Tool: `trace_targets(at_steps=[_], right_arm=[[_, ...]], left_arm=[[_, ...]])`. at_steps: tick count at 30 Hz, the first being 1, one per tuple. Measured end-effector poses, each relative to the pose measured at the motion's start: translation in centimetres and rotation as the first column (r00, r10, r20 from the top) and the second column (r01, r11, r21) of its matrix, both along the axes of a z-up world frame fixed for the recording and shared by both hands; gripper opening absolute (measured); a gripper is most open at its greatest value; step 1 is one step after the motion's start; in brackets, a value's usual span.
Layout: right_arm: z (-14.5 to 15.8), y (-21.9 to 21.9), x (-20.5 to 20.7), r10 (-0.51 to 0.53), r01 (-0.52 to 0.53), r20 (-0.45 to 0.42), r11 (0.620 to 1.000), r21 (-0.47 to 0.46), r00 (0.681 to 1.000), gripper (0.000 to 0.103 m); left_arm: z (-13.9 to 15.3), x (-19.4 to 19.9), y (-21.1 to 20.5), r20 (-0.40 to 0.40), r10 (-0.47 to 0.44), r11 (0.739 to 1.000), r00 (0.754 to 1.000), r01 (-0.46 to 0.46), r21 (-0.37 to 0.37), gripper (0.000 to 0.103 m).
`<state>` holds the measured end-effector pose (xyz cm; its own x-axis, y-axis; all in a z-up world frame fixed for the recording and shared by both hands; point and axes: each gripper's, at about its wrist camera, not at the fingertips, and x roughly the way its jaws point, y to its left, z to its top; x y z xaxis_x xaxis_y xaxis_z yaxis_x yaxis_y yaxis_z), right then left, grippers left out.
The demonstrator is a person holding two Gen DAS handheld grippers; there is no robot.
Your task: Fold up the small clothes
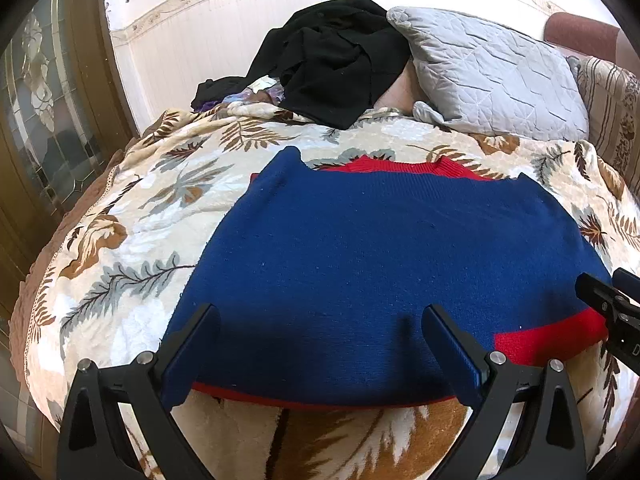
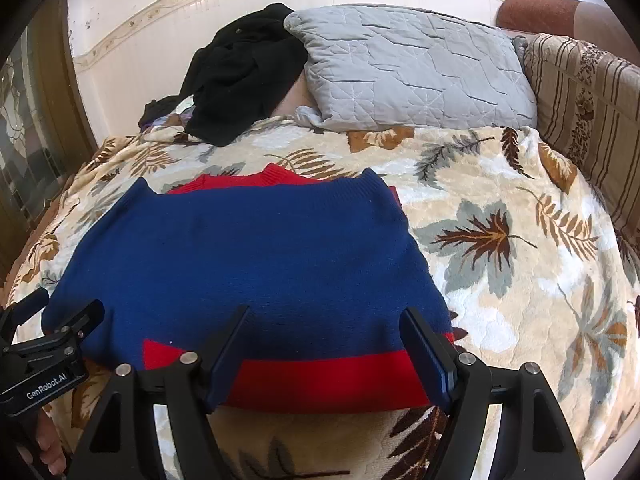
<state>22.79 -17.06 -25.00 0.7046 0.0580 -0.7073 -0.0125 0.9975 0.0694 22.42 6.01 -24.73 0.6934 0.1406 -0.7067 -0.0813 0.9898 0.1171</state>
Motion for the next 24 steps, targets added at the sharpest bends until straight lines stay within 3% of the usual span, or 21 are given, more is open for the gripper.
trace_targets(at_steps=[24], right_arm=[[0.36, 0.07, -0.2, 0.003, -0.003, 0.01, 1.0, -0.007, 1.0, 0.079]], left_arm=[[0.72, -0.29, 0.13, 0.013, 0.0, 1.0, 1.0, 0.0, -0.011, 0.1]])
